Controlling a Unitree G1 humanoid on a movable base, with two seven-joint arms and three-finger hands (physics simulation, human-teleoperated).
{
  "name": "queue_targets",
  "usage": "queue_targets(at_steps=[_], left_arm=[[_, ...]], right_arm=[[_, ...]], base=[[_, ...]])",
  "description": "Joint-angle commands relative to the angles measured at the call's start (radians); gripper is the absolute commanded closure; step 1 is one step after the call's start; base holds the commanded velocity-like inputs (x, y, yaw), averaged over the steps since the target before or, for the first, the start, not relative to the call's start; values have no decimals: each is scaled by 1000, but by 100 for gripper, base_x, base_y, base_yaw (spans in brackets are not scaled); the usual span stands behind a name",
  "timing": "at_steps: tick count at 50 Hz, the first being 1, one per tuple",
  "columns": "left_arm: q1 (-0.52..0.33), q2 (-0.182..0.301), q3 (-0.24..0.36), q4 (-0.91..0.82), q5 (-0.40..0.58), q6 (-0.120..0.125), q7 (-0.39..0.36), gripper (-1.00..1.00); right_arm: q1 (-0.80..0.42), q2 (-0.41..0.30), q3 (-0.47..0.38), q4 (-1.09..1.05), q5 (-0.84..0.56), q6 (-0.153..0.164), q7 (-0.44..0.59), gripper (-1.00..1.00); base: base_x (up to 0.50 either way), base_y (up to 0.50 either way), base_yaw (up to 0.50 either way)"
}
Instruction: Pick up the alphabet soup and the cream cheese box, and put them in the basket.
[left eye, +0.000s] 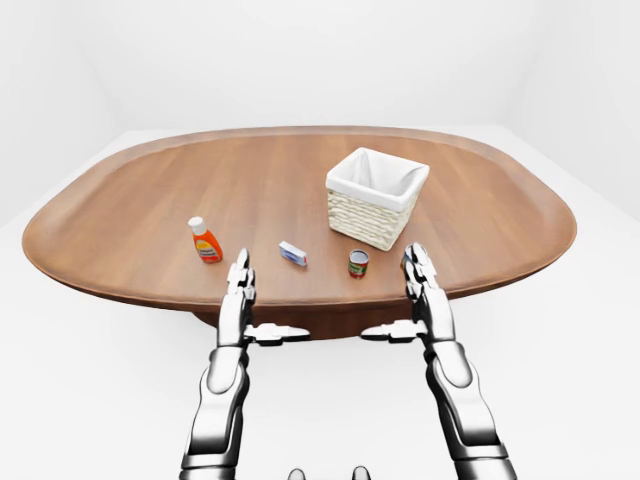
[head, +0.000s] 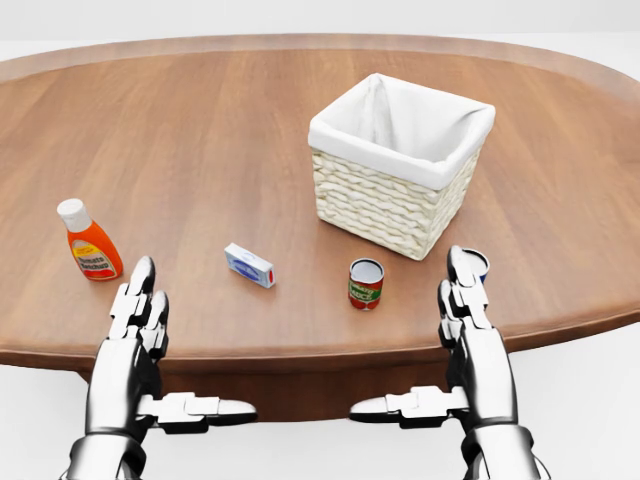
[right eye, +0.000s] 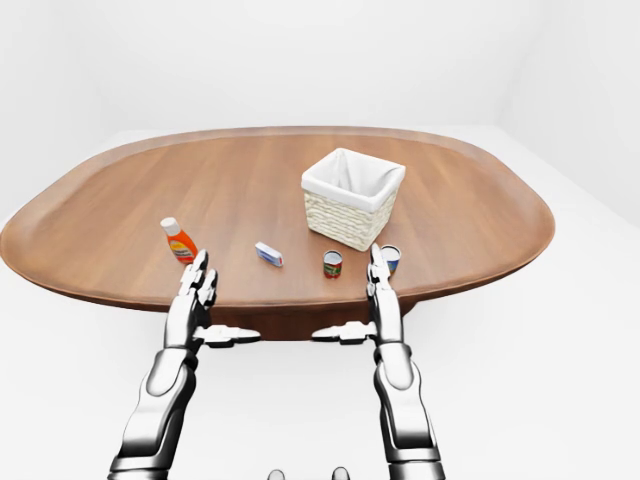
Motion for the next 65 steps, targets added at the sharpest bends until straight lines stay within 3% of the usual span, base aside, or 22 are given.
queue_targets(at_steps=[1,13,17,19,21,24,25,27,30,32,38,39,41,45,50,55,57,62,65], left_arm=[[12,10,22,-26,-13,21,-28,-100],[2,11,24,-5,-20,17,-30,-100],[-8,11,29,9,-33,31,-33,-100],[-7,11,29,5,-34,34,-32,-100],[-6,11,27,16,-32,22,-33,-100],[-3,11,28,12,-33,21,-33,-100],[3,11,25,-8,-33,34,-32,-100],[3,11,25,-6,-31,31,-33,-100],[-3,12,27,8,-33,22,-35,-100],[-2,12,26,0,-33,28,-35,-100],[3,10,22,-10,-29,31,-34,-100],[2,11,22,-9,-28,32,-34,-100],[0,11,24,-4,-29,30,-36,-100],[-5,12,26,4,-31,27,-37,-100],[-1,12,24,-10,-30,35,-38,-100],[-10,12,25,13,-29,19,-40,-100],[-8,12,24,2,-30,28,-40,-100],[-10,12,25,10,-31,20,-40,-100],[-7,12,27,-5,-31,26,-36,-100]], right_arm=[[47,-4,1,-82,-18,-31,38,-100],[46,-4,0,-77,-22,-39,37,-100],[37,-4,-6,-83,-10,-15,39,-100],[36,-4,-6,-78,-7,-18,41,-100],[37,-2,-4,-80,-5,-11,41,-100],[41,-2,0,-84,-12,-11,37,-100],[42,-1,0,-87,-11,-9,37,-100],[35,-1,-2,-73,-16,-17,28,-100],[16,-5,-1,-26,-75,-57,-18,-100],[14,-1,-2,-54,-48,-12,0,-100],[16,-3,-6,-60,-39,-6,-3,-100],[16,-5,-9,-62,-54,-16,-16,-100],[5,-5,-15,-53,-47,4,-17,-100],[6,-5,-13,-55,-56,3,-26,-100],[3,-6,-14,-42,-71,-26,-38,-100],[-11,-11,-28,-23,-64,-34,-43,-100],[-10,-11,-29,-34,-63,-28,-44,-100],[-19,-14,-35,-1,-62,-43,-48,-100],[-24,-16,-35,5,-66,-24,-49,-100]], base=[[0,0,0],[-1,-8,0],[-8,-50,0],[-8,-50,0],[-8,-50,0],[-8,-50,0],[-9,-50,0],[-8,-50,0],[-8,-25,0],[0,0,0],[0,0,0],[26,0,0],[50,0,0],[50,0,0],[50,0,0],[50,0,0],[50,0,0],[46,0,0],[13,0,0]])
